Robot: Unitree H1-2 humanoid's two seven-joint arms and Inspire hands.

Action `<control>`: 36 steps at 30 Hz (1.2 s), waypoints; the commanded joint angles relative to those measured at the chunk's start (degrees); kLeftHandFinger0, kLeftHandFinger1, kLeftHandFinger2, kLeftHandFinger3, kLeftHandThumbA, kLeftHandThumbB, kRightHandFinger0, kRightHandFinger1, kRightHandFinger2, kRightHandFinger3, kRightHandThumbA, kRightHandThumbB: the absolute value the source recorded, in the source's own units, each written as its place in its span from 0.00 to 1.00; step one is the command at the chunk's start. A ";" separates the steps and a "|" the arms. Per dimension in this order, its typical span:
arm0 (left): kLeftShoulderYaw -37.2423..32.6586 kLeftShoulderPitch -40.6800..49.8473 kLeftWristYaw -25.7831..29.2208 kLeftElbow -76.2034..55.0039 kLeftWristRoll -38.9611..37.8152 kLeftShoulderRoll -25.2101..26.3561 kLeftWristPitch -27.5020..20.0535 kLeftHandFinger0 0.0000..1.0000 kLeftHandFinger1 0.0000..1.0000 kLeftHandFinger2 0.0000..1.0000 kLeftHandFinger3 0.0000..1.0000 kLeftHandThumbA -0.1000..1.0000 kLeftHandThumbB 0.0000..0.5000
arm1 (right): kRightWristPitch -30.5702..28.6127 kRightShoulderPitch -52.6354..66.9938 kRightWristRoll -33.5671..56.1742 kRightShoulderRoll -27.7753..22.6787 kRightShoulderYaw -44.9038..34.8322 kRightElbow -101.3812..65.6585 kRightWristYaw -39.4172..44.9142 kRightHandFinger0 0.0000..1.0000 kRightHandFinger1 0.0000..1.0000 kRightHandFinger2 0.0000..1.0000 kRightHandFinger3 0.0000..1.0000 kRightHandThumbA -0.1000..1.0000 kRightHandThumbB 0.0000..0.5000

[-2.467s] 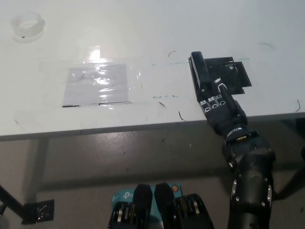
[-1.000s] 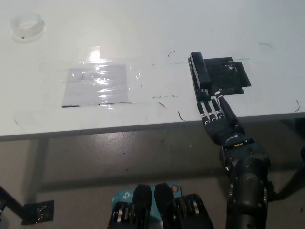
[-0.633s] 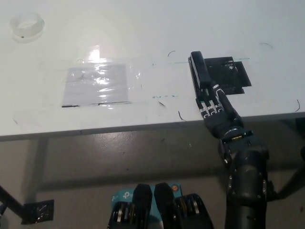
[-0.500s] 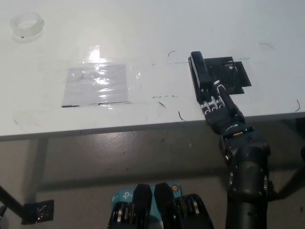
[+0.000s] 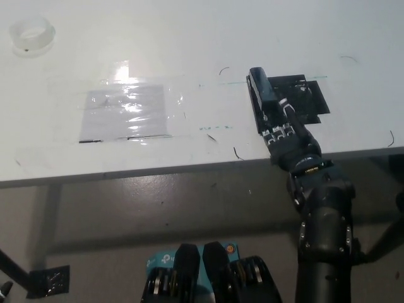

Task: A stapler is kept infront of the robot on the black mark on the desk and the robot uses its right hand to lift the top of the stapler to open it

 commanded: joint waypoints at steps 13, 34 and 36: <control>0.22 1.78 0.21 -1.31 -0.33 0.49 -0.90 0.47 0.51 0.67 0.85 1.00 0.41 | -4.63 -17.41 -1.46 -2.85 1.93 9.27 3.05 0.70 0.72 0.76 0.94 0.94 0.00; 0.24 2.27 -0.47 -1.21 -0.83 0.80 -0.96 0.45 0.52 0.69 0.87 1.00 0.42 | -23.35 -37.83 -7.15 -14.21 -0.68 55.10 11.98 0.64 0.66 0.72 0.91 0.93 0.00; 0.32 2.22 -0.21 -1.34 -0.71 0.81 -0.86 0.44 0.51 0.67 0.85 1.00 0.43 | -24.67 -38.66 -7.85 -14.62 -0.59 57.56 11.39 0.61 0.64 0.68 0.89 0.89 0.00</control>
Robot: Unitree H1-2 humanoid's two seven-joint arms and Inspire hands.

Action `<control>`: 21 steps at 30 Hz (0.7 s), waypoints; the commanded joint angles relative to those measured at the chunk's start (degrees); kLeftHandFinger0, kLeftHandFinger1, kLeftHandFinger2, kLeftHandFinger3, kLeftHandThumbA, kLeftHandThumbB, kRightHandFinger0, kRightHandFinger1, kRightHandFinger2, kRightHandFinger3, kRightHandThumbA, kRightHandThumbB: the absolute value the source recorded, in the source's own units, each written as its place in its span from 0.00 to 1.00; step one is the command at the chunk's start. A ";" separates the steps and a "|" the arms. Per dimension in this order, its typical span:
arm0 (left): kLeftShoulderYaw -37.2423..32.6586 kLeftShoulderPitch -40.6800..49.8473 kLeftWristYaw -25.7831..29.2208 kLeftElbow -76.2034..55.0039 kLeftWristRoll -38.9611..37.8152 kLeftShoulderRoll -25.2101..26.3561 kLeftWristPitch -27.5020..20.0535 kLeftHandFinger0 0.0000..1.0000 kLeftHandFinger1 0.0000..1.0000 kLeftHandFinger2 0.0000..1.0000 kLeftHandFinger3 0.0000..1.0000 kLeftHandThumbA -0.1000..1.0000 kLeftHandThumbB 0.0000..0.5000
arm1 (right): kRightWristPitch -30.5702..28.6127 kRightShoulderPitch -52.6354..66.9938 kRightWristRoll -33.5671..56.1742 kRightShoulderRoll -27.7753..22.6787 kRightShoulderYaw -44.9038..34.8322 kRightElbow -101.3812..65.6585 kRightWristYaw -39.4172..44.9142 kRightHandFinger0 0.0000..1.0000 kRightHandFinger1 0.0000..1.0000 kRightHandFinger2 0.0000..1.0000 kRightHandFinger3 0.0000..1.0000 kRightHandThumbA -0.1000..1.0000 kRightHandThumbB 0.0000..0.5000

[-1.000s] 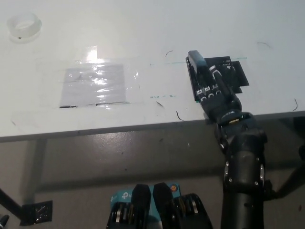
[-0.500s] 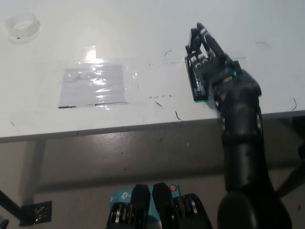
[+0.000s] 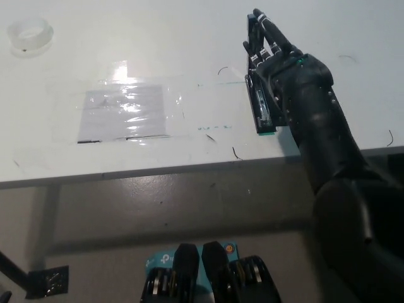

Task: A stapler is kept infront of the robot on the black mark on the desk and the robot uses its right hand to lift the top of the stapler to open it

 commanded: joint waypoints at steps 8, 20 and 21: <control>0.23 0.89 0.00 -1.84 -0.44 0.80 -0.79 0.44 0.50 0.69 0.85 1.00 0.41 | -7.84 -6.14 -3.95 -1.09 -0.05 7.42 4.43 0.59 0.63 0.70 0.92 0.87 0.00; 0.23 1.11 -0.11 -1.65 -0.61 0.80 -0.96 0.48 0.52 0.70 0.85 1.00 0.40 | -1.25 1.54 -4.89 2.28 1.36 -7.09 5.29 0.66 0.68 0.73 0.93 0.89 0.00; 0.19 1.04 -0.03 -1.70 -0.54 0.79 -0.89 0.48 0.52 0.70 0.85 1.00 0.40 | -0.86 1.79 -4.85 2.31 1.38 -7.69 5.17 0.66 0.68 0.73 0.93 0.89 0.00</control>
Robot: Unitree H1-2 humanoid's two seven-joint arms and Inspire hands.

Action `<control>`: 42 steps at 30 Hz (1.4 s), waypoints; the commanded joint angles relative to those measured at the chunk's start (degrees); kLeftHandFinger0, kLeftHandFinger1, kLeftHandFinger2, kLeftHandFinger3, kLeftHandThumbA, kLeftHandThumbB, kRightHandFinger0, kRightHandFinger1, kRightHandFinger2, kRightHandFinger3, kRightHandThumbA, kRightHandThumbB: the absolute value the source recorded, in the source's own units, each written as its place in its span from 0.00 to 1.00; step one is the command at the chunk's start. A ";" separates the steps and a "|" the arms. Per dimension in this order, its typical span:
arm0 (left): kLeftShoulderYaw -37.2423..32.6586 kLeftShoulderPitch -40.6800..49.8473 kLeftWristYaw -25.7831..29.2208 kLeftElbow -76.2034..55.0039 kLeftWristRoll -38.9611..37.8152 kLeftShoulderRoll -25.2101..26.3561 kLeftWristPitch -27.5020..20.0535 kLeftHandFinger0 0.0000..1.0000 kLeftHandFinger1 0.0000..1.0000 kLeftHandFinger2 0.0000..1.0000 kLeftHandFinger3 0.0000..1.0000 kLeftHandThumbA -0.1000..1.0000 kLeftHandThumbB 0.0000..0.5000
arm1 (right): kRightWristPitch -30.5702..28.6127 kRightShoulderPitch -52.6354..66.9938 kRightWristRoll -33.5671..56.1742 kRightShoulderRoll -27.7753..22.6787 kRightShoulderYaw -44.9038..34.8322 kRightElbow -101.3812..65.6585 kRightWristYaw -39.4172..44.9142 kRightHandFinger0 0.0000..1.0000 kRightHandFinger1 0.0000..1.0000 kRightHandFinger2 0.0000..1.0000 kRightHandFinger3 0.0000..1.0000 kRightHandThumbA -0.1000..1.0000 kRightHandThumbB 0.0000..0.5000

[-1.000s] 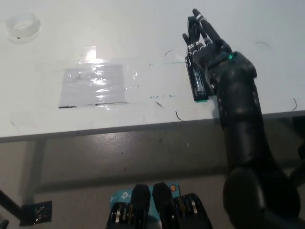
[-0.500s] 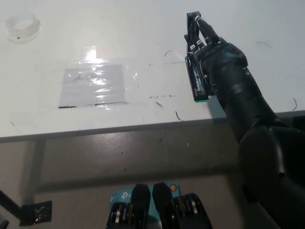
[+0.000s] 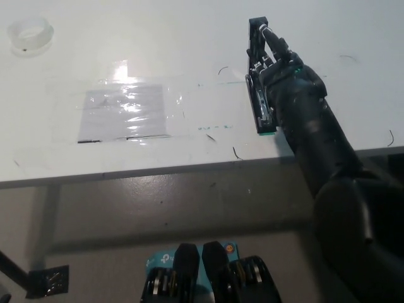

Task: A stapler is kept infront of the robot on the black mark on the desk and the robot uses its right hand to lift the top of the stapler to open it

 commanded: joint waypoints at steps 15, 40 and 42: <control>0.70 -0.35 -0.28 -0.88 -0.82 1.14 -1.05 0.45 0.50 0.72 0.87 1.00 0.55 | 26.71 34.28 11.82 7.66 14.24 -65.55 -9.71 0.70 0.75 0.85 1.00 0.95 0.00; 1.38 -1.30 -0.20 -0.78 -0.58 1.38 -0.93 0.47 0.54 0.70 0.85 1.00 0.65 | 26.71 48.97 26.11 -0.93 22.52 -81.89 -18.48 0.73 0.76 0.84 1.00 0.98 0.00; 1.44 -1.41 -0.11 -0.80 -0.68 1.27 -0.66 0.47 0.54 0.70 0.84 1.00 0.64 | 26.71 49.37 26.88 -1.50 22.07 -82.69 -18.96 0.73 0.77 0.84 1.00 0.98 0.00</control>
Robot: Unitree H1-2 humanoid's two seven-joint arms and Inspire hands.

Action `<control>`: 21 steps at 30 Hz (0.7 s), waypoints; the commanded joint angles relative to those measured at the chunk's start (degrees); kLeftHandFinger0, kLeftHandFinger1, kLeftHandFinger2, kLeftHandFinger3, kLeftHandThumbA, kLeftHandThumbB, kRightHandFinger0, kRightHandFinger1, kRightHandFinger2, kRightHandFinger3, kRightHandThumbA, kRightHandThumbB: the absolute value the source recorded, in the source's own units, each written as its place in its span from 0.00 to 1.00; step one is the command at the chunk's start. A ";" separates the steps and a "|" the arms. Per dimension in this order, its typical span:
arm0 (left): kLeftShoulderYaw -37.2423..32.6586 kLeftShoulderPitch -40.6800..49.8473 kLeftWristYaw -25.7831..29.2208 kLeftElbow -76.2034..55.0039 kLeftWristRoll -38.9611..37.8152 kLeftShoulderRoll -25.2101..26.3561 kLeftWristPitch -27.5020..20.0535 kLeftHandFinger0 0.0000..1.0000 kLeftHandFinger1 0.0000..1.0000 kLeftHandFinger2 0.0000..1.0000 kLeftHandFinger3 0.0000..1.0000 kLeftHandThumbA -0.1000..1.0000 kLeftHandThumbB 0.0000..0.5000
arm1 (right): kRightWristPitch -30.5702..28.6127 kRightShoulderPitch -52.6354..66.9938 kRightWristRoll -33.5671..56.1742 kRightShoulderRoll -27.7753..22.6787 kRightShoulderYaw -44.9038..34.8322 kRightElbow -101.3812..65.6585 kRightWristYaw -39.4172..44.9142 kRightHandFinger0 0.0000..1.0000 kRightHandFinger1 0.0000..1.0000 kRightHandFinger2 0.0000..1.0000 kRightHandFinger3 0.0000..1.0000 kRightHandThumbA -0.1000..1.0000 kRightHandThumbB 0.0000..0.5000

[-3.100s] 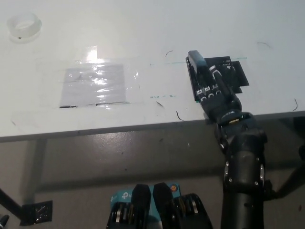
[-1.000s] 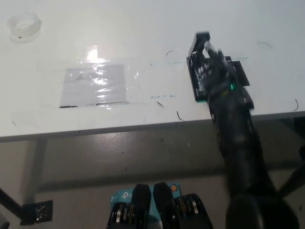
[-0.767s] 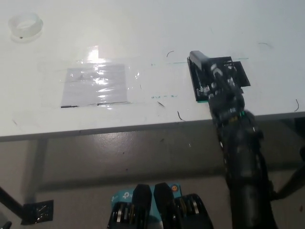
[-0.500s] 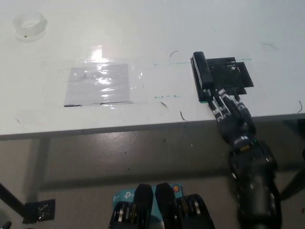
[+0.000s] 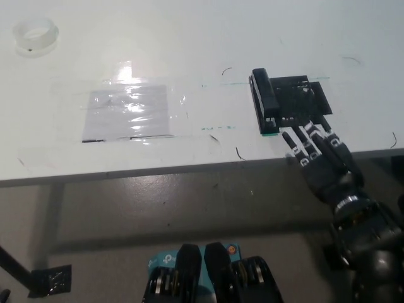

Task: A stapler is kept infront of the robot on the black mark on the desk and the robot uses its right hand to lift the top of the stapler to open it

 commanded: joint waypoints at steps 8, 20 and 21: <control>0.39 -0.40 -0.15 -1.26 -0.58 2.05 -0.69 0.46 0.52 0.68 0.84 1.00 0.54 | -6.92 7.93 -20.19 -12.62 2.41 -1.81 12.09 0.67 0.70 0.77 0.93 0.75 0.00; 0.47 -0.27 -0.61 -1.15 -0.48 2.44 -0.89 0.49 0.56 0.73 0.88 1.00 0.48 | -33.37 11.55 -44.96 -19.09 8.08 25.25 12.00 0.39 0.44 0.52 0.66 0.60 0.06; 0.52 -0.41 -0.44 -1.12 -0.61 2.21 -0.67 0.49 0.56 0.73 0.86 1.00 0.48 | -34.32 11.27 -46.06 -19.22 8.52 26.76 11.41 0.39 0.44 0.51 0.65 0.60 0.08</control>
